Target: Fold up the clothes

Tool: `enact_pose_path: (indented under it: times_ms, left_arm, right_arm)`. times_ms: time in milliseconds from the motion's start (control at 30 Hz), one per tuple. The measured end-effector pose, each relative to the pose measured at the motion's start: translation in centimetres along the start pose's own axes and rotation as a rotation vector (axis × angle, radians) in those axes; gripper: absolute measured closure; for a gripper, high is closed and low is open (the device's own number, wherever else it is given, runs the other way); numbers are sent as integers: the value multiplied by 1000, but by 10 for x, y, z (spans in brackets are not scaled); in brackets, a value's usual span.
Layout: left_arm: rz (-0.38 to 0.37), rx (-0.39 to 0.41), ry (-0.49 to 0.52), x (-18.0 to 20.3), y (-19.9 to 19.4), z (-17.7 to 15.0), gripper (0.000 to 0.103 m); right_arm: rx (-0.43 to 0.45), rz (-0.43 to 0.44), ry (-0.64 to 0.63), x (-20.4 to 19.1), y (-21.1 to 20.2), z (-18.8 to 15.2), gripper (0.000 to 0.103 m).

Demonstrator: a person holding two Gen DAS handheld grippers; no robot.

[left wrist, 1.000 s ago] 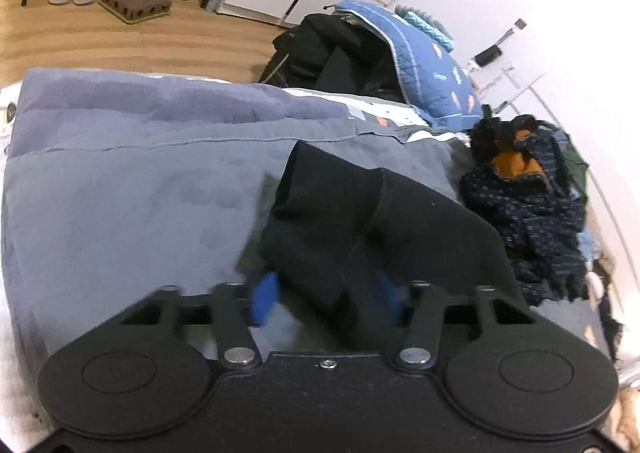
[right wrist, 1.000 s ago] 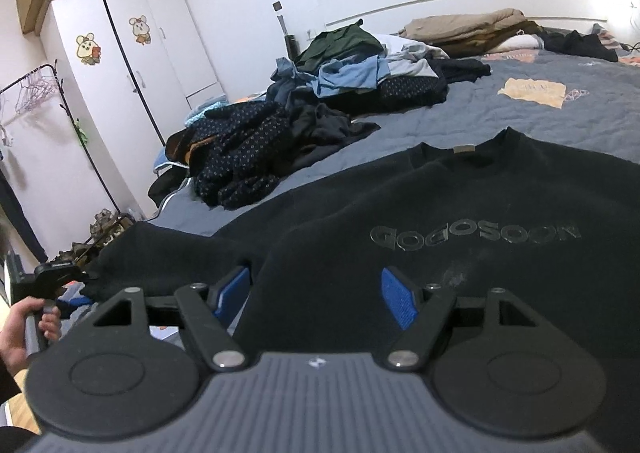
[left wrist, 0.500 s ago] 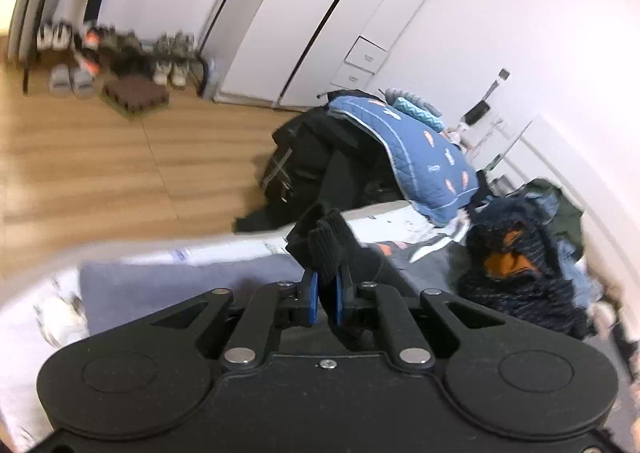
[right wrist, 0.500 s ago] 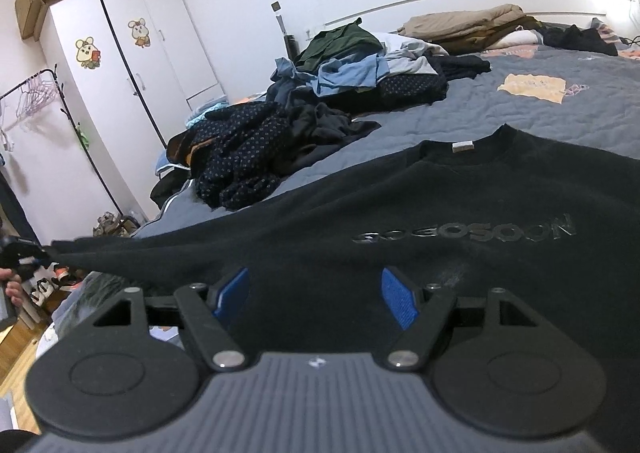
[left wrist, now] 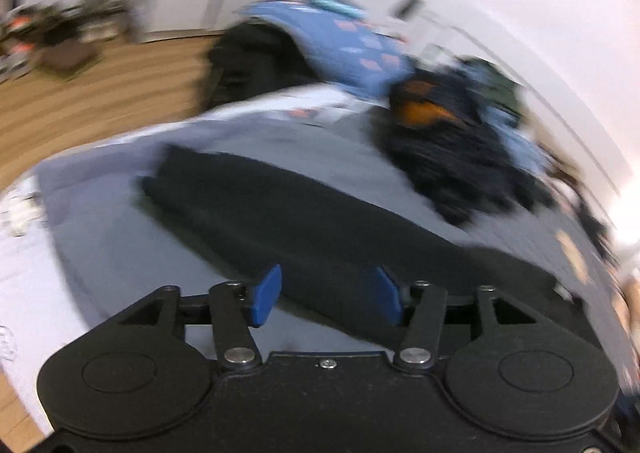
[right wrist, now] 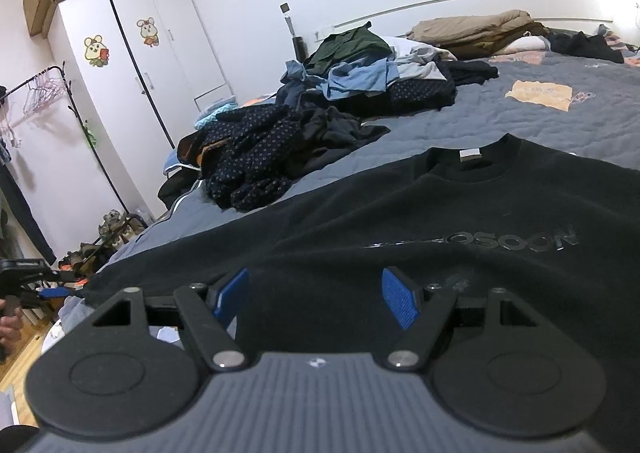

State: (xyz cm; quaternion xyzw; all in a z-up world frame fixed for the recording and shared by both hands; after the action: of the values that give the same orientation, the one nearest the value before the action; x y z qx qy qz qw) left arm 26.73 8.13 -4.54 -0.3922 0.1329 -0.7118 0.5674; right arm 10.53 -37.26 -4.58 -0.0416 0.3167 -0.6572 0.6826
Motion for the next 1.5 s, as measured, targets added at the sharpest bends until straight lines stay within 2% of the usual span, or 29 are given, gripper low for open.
enact_pose_path:
  times_ms: [167,300,433,533,600,700,833,1000,1033,1100,1133,1167,1200,1267,1367,1500]
  left_arm:
    - [-179,-46,152,95,-27,-52,46]
    - [-243,-115,262,138,-39,-116,46]
    - [-313,-244,359,152,-42,-185,46]
    - [-304,-333,442,146,-45,-226,46]
    - [-299,-379,465,133,-44,-243,46]
    - [-270,-423,457,113,-37,-260,37]
    - [-317,-450,435,107,-32,-277,34]
    - [-311,-499,552,120,-26,-310,35]
    - [-308,-492,573,121,-25,-314,38]
    - [-323,-525,555,122,-23,-312,66]
    - [-331,-542,544,122,-23,-311,86]
    - [-348,-563,501,121,-25,-306,95]
    - [-365,-582,460,121,-28,-300,96]
    - [-421,-575,438,126,-46,-284,97]
    - [-510,-525,413,132,-85,-255,97]
    - [-517,-490,442,135,-110,-238,97]
  right_arm:
    - [-6,-4,-21,-7,-9,-14,30]
    - [-27,10,-18,-8,-17,-28,30]
    - [-41,21,-31,-9,-28,-40,30]
    - [-41,19,-46,-11,-36,-44,30]
    - [-36,28,-51,-13,-41,-45,30]
    - [-33,34,-65,-15,-46,-48,30]
    - [-59,25,-68,-11,-44,-59,30]
    - [-78,6,-70,-6,-42,-66,30]
    - [-76,7,-69,-6,-42,-65,30]
    - [-72,9,-67,-6,-42,-64,30]
    - [-72,10,-68,-7,-42,-64,30]
    - [-71,10,-68,-7,-42,-64,30]
    - [-71,11,-68,-7,-42,-64,30]
    - [-71,10,-70,-7,-41,-64,30]
    - [-73,13,-69,-6,-41,-64,30]
    - [-67,15,-58,-5,-43,-61,30]
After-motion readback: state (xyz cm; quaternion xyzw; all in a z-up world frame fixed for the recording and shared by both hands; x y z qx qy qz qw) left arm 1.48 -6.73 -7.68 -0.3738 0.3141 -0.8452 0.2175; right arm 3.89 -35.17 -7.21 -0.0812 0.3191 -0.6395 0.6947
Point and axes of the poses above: each gripper's, at about its wrist camera, not at the fingertips, and y roughly the way its jaws point, x to its right, z to its top, the point moved 9 cm from there along y, roughly the way its jaws point, and after that the axes turned 2 degrees about y, right-handed, at the moved point
